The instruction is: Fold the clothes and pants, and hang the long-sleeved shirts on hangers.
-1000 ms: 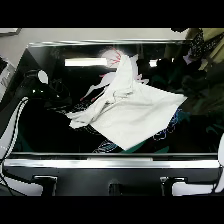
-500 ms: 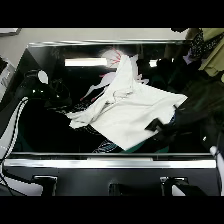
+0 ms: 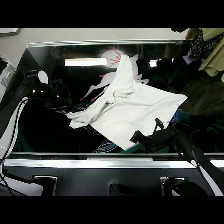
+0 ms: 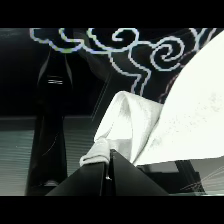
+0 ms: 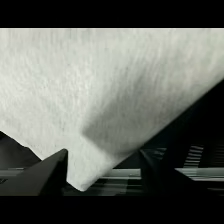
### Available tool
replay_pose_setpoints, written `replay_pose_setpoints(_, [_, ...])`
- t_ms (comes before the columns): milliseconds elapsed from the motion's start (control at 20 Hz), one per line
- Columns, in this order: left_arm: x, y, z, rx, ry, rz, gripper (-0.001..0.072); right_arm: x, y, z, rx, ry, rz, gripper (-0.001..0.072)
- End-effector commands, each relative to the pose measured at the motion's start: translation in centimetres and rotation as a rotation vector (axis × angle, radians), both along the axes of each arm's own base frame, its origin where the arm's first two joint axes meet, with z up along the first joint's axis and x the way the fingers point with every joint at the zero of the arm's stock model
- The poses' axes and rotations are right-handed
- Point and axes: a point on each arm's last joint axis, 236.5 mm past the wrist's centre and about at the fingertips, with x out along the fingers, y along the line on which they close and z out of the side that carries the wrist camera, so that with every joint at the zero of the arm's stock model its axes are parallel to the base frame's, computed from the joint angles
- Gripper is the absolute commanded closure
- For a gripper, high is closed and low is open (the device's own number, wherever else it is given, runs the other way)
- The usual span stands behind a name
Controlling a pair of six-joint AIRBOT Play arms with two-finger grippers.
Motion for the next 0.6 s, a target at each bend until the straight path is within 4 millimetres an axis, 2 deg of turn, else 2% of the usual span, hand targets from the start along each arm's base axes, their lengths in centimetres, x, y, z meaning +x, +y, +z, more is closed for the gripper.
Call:
replay_pose_setpoints(0, [0.0, 0.0, 0.0, 0.0, -0.001, 0.0, 0.0688, 1.1, 0.3, -0.4, -0.008, -0.026, -0.048, 0.0341])
replay_pose_setpoints(150, [0.1, 0.0, 0.2, -0.001, -0.007, -0.001, 0.0689, 1.9, 0.7, 0.7, 0.0, -0.062, -0.02, 0.068])
replay_pose_setpoints(250, [0.9, 0.0, 1.2, -0.007, -0.062, 0.007, 0.0689, 3.5, 1.1, 2.6, 0.007, -0.132, 0.001, 0.0679])
replay_pose_setpoints(300, [1.9, 0.0, 2.5, -0.022, -0.129, 0.019, 0.0689, 4.6, 1.2, 4.2, 0.004, -0.185, 0.018, 0.068])
replay_pose_setpoints(350, [3.0, -0.1, 4.5, -0.048, -0.216, 0.033, 0.0689, 5.7, 1.2, 6.6, -0.009, -0.251, 0.053, 0.068])
replay_pose_setpoints(400, [4.3, 0.2, 7.4, -0.077, -0.331, 0.063, 0.0689, 6.9, 1.0, 9.3, -0.032, -0.325, 0.092, 0.068])
replay_pose_setpoints(450, [5.5, 0.7, 10.8, -0.105, -0.455, 0.097, 0.0689, 8.2, 0.7, 12.9, -0.066, -0.42, 0.143, 0.068])
replay_pose_setpoints(550, [6.5, 2.4, 19.6, -0.145, -0.74, 0.166, 0.0689, 10.0, -0.1, 21.0, -0.142, -0.625, 0.238, 0.068])
